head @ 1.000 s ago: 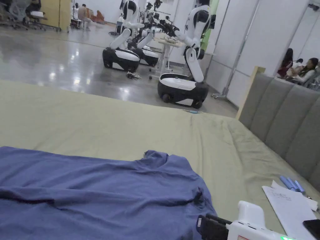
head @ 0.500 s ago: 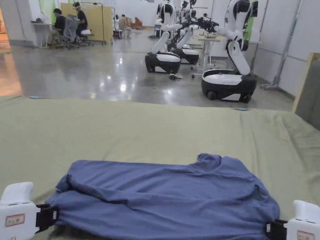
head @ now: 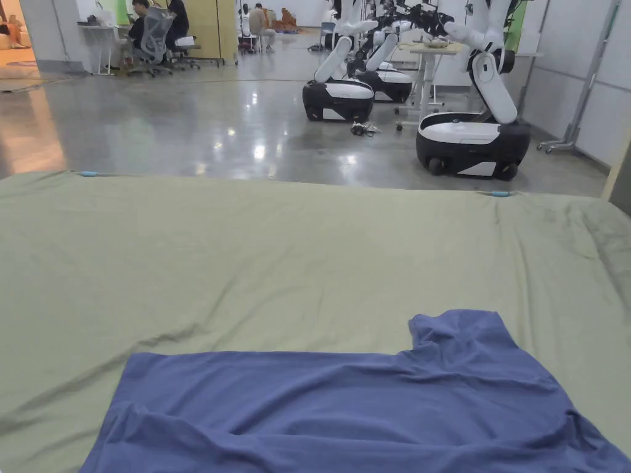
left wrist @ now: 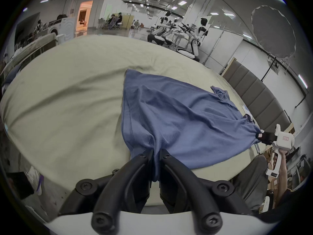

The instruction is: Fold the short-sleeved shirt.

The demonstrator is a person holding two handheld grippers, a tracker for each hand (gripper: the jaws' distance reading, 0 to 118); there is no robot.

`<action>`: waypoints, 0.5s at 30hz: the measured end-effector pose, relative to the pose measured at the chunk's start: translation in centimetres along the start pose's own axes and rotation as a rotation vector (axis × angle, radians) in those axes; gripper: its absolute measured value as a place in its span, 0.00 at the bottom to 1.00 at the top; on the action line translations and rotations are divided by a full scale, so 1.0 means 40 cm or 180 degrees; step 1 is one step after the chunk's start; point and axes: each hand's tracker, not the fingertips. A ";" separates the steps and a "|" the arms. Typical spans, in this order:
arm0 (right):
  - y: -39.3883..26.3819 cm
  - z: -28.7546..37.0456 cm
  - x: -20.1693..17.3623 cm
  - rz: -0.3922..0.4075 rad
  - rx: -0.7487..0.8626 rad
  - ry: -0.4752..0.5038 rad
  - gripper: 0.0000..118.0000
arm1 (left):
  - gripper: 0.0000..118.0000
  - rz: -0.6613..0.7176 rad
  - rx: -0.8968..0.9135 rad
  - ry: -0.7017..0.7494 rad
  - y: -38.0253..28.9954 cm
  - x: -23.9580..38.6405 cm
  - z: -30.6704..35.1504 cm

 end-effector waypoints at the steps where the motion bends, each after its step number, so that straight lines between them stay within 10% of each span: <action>1: 0.002 -0.009 -0.002 0.0066 -0.0101 0.0001 0.12 | 0.19 0.0023 0.0090 -0.0016 -0.007 0.000 0.008; 4: 0.008 0.009 -0.006 0.0052 0.0044 -0.0032 0.59 | 0.57 0.0008 0.0372 0.0118 0.004 -0.004 0.044; 15: 0.074 0.171 -0.203 0.0991 0.1532 0.0288 0.69 | 0.57 -0.0884 0.1869 0.0408 0.125 0.257 0.259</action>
